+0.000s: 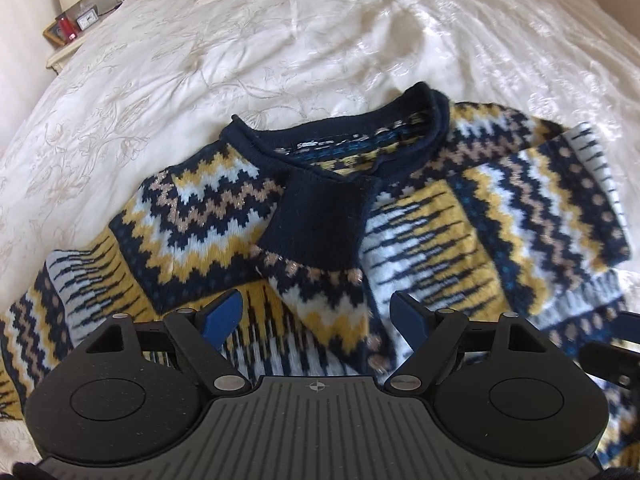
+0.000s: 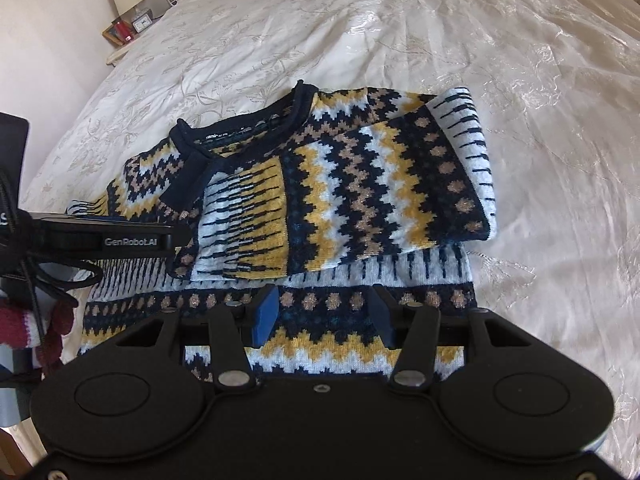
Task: Fold small clothes
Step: 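Grasp the other sleeve's navy cuff with the left tool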
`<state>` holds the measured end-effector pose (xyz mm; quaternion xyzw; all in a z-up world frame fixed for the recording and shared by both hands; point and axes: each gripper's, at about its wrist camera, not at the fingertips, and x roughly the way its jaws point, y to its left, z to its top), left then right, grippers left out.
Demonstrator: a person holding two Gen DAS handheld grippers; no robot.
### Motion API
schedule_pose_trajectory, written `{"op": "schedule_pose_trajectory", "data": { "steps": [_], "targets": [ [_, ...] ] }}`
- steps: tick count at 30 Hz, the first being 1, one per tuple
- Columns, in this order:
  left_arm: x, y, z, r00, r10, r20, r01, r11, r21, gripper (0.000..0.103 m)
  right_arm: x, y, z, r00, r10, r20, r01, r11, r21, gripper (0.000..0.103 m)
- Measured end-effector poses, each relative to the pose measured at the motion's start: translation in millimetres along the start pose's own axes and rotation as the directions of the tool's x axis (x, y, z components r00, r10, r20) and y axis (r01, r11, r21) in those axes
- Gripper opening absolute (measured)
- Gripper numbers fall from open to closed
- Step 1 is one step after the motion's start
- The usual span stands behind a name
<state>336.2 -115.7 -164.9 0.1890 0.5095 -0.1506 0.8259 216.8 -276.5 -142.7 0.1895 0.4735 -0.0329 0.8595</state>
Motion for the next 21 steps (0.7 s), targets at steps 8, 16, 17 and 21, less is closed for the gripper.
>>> {"op": "schedule_pose_trajectory", "data": {
  "steps": [8, 16, 17, 21],
  "targets": [
    [12.2, 47.8, -9.4, 0.995, 0.063, -0.071, -0.072, 0.987, -0.142, 0.081, 14.2, -12.1, 13.4, 1.000, 0.009, -0.004, -0.009, 1.000, 0.013, 0.058],
    [2.7, 95.0, -40.9, 0.995, -0.004, -0.096, -0.027, 0.947, -0.321, 0.080, 23.4, -13.7, 17.4, 1.000, 0.018, -0.017, -0.018, 1.000, 0.016, 0.058],
    [2.3, 97.9, -43.2, 0.996, -0.017, -0.089, -0.013, 0.944, -0.329, 0.080, 23.2, -13.3, 16.8, 1.000, 0.019, -0.018, -0.019, 1.000, 0.016, 0.058],
    [-1.0, 99.0, -45.2, 0.998, -0.033, -0.057, 0.014, 0.947, -0.320, 0.077, 22.3, -11.3, 14.9, 1.000, 0.019, -0.022, -0.019, 1.000, 0.011, 0.058]
  ]
}}
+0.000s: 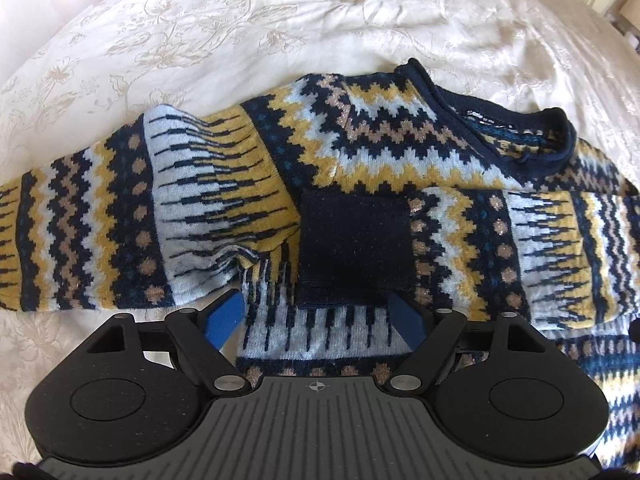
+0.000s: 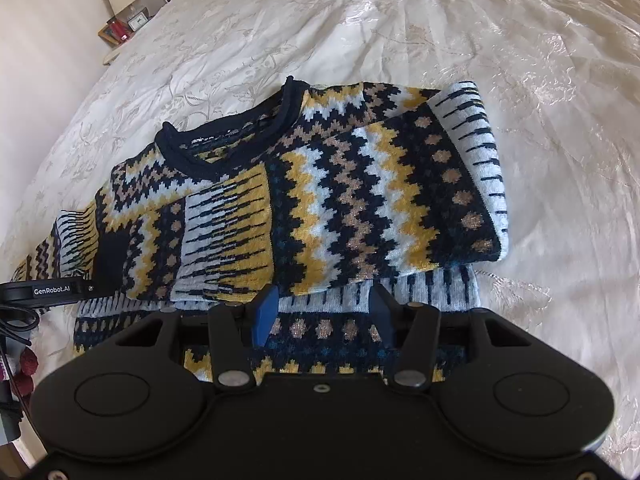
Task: Fold small clothes
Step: 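Grasp the other sleeve's navy cuff with the left tool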
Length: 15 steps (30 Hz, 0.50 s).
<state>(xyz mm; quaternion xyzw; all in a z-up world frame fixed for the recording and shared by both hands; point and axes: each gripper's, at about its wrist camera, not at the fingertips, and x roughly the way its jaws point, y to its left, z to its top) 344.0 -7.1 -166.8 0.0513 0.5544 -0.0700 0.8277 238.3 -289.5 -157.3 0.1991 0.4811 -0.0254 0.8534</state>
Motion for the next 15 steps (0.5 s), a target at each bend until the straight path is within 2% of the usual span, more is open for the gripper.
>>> {"op": "schedule_pose_trajectory", "data": {
  "steps": [3, 8, 13, 15],
  "targets": [
    [-0.9, -5.2, 3.2, 1.000, -0.016, 0.018, 0.015, 1.000, 0.024, 0.069, -1.4, 0.0, -1.8, 1.000, -0.005, 0.000, 0.005, 1.000, -0.007, 0.058],
    [11.7, -12.5, 14.8, 0.999, -0.039, 0.000, 0.039, 0.997, 0.059, 0.063, -2.7, -4.4, -2.7, 1.000, -0.014, -0.005, 0.014, 1.000, 0.002, 0.058],
    [22.7, -12.3, 23.0, 0.997, -0.080, -0.002, 0.080, 0.996, 0.027, 0.060, -4.5, -6.8, -1.6, 1.000, -0.018, -0.002, 0.018, 1.000, 0.004, 0.058],
    [23.6, -9.5, 23.7, 0.996, -0.093, 0.008, 0.093, 0.996, -0.003, 0.055, -4.5, -7.3, -1.3, 1.000, -0.019, -0.002, 0.019, 1.000, 0.005, 0.058]
  ]
}}
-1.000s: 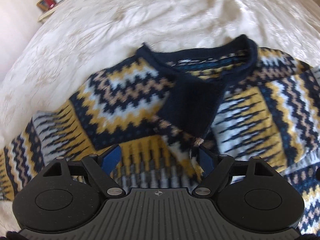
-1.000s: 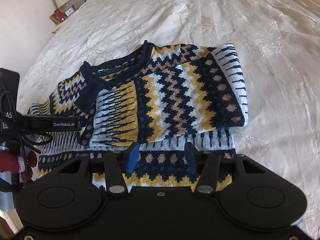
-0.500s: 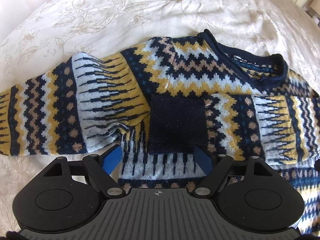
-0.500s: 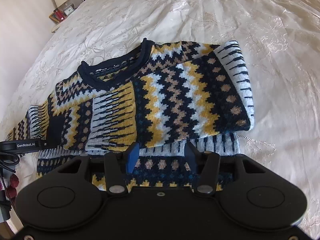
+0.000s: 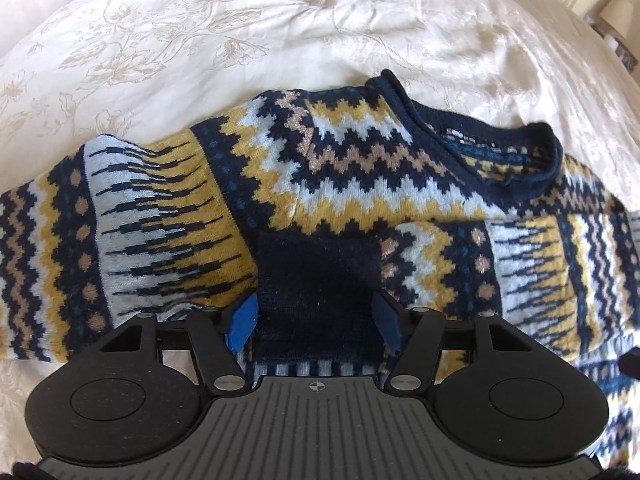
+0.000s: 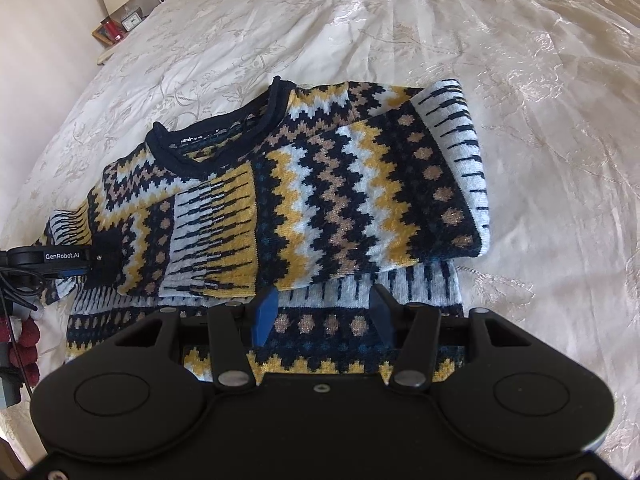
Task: Fold small clothes
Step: 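Grasp the other sleeve's navy cuff with the left tool, then lift the held sleeve off the bedspread with the left tool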
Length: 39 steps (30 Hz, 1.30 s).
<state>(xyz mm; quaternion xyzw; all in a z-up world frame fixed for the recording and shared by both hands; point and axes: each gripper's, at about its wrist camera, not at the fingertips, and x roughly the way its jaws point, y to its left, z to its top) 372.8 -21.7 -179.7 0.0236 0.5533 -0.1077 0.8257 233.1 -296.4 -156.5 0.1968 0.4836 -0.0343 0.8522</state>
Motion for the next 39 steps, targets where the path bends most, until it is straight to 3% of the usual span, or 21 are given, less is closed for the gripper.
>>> {"op": "schedule_pose_trajectory", "data": {
  "steps": [2, 4, 5, 9, 11, 18, 22, 27, 34, 39],
  "targets": [
    [-2.6, 2.2, -0.6, 1.000, 0.005, 0.021, -0.004, 1.000, -0.023, 0.028, -0.1, -0.3, 0.2, 1.000, 0.000, 0.000, 0.000, 1.000, 0.000, 0.058],
    [-9.2, 1.6, -0.9, 0.999, 0.010, 0.045, -0.009, 1.000, -0.023, 0.012, -0.3, -1.8, 0.7, 1.000, 0.000, 0.002, 0.000, 1.000, 0.003, 0.058],
    [-14.6, 0.9, -1.7, 0.998, 0.007, 0.062, -0.006, 1.000, -0.023, 0.010, -0.8, -2.3, 0.7, 1.000, 0.000, 0.004, 0.000, 1.000, 0.003, 0.058],
    [-50.4, -0.4, -2.2, 0.985, 0.016, 0.172, -0.016, 1.000, -0.006, 0.010, -5.2, -5.5, 1.4, 1.000, -0.001, 0.014, 0.001, 1.000, -0.003, 0.058],
    [-58.4, 3.9, -0.7, 0.981, 0.022, 0.190, -0.019, 1.000, -0.018, 0.010, -8.4, -8.8, 4.7, 1.000, -0.002, 0.027, 0.002, 1.000, -0.011, 0.058],
    [-30.0, 24.0, 4.7, 0.994, 0.029, 0.106, -0.020, 0.996, -0.086, 0.010, 3.7, -33.7, 38.1, 0.997, -0.019, 0.068, 0.020, 1.000, -0.006, 0.061],
    [-8.3, 27.5, -1.7, 0.996, 0.068, 0.050, -0.064, 0.994, -0.088, 0.015, 23.7, -43.3, 58.3, 0.997, -0.038, 0.068, 0.039, 0.999, -0.010, 0.061],
    [0.6, 28.0, -2.2, 0.995, 0.090, 0.043, -0.087, 0.995, -0.052, 0.030, 51.9, -60.8, 74.7, 0.995, -0.098, 0.018, 0.098, 0.995, -0.001, 0.061],
    [-4.7, 32.6, 0.0, 0.998, 0.053, 0.032, -0.052, 0.998, -0.041, 0.035, 44.1, -55.0, 71.6, 0.994, -0.106, 0.017, 0.106, 0.994, -0.002, 0.065],
    [-29.2, 36.1, -21.2, 0.999, 0.016, 0.038, -0.014, 0.998, -0.056, 0.040, 15.8, -40.9, 49.6, 0.996, -0.082, 0.024, 0.083, 0.996, -0.035, 0.071]
  ]
}}
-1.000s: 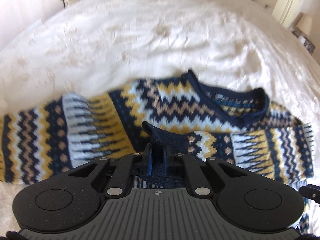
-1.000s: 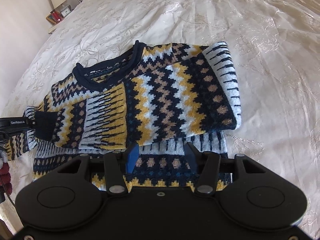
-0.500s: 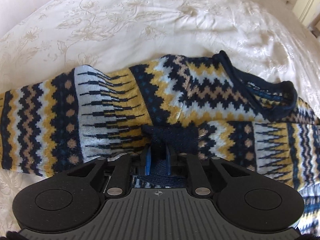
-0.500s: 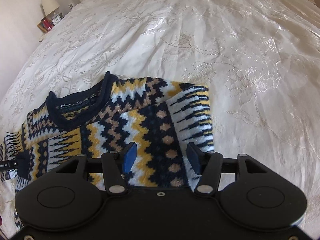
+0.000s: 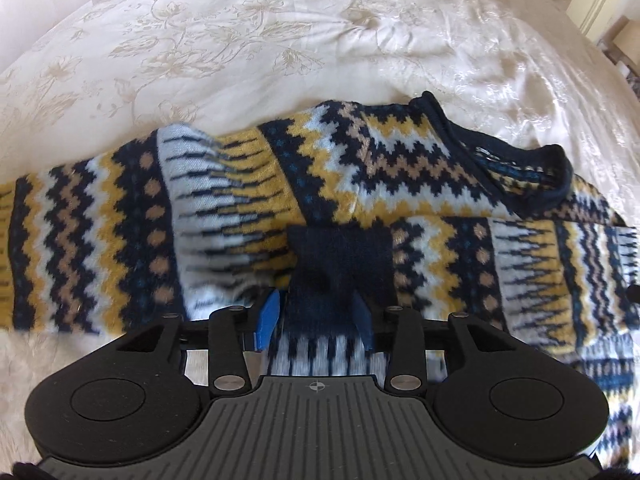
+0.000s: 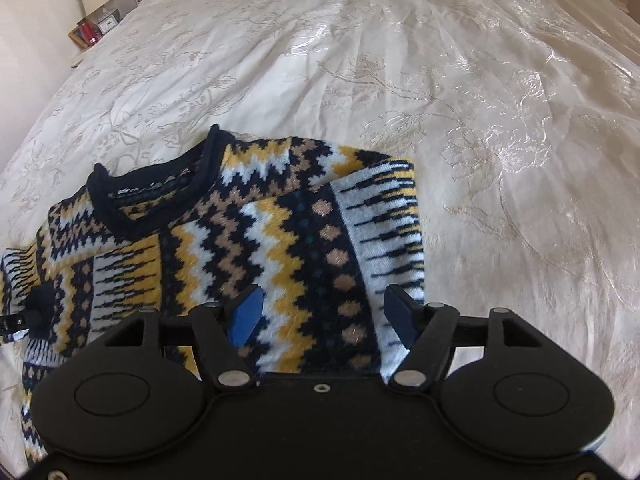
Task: Fold small clothes
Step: 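Lift the held sleeve off the bedspread with the left tool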
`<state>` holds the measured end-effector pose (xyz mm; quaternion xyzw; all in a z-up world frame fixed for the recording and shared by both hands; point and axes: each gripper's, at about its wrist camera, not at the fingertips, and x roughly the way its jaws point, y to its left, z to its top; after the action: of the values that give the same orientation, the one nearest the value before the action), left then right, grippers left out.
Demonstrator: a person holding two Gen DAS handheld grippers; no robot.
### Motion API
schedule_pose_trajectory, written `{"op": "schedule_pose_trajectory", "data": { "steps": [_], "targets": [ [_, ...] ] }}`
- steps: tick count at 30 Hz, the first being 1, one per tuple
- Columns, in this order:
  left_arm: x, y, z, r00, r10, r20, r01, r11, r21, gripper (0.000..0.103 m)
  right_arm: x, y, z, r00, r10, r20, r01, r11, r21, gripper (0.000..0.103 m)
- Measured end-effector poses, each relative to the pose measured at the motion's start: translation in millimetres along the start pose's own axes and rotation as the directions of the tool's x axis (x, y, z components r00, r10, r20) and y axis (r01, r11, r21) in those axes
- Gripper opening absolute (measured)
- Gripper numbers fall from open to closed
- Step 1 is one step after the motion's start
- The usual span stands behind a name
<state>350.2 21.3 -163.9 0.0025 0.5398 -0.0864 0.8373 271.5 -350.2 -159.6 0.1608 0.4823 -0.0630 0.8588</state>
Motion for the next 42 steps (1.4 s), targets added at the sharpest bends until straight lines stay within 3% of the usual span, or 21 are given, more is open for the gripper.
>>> {"op": "schedule_pose_trajectory", "data": {
  "steps": [10, 14, 20, 28, 36, 42],
  "targets": [
    [-39.6, 59.1, -53.5, 0.999, -0.041, -0.035, 0.034, 0.985, -0.170, 0.052, -47.1, 31.4, -72.3, 0.991, 0.114, -0.070, -0.114, 0.993, 0.008, 0.087],
    [-53.2, 95.5, -60.6, 1.000, -0.016, -0.019, 0.012, 0.975, -0.221, 0.067, -59.9, 46.9, -87.9, 0.989, 0.130, -0.073, -0.131, 0.991, -0.009, 0.092],
    [-69.5, 158.9, -56.4, 0.999, 0.044, 0.025, -0.035, 0.951, -0.308, 0.067, -75.9, 70.6, -91.5, 0.987, 0.157, -0.039, -0.158, 0.987, -0.019, 0.102],
    [-78.5, 240.0, -43.1, 0.989, 0.115, 0.090, -0.065, 0.897, -0.438, 0.067, -84.1, 111.1, -91.7, 0.986, 0.168, -0.002, -0.168, 0.985, -0.034, 0.102],
    [-66.3, 291.5, -21.6, 0.982, 0.147, 0.123, -0.069, 0.872, -0.485, 0.067, -82.6, 153.6, -98.3, 0.983, 0.182, -0.011, -0.182, 0.982, -0.050, 0.102],
    [-45.9, 318.4, -18.1, 0.982, 0.132, 0.134, -0.035, 0.828, -0.560, 0.067, -79.1, 172.4, -102.3, 0.983, 0.179, -0.035, -0.181, 0.981, -0.074, 0.102]
  ]
}}
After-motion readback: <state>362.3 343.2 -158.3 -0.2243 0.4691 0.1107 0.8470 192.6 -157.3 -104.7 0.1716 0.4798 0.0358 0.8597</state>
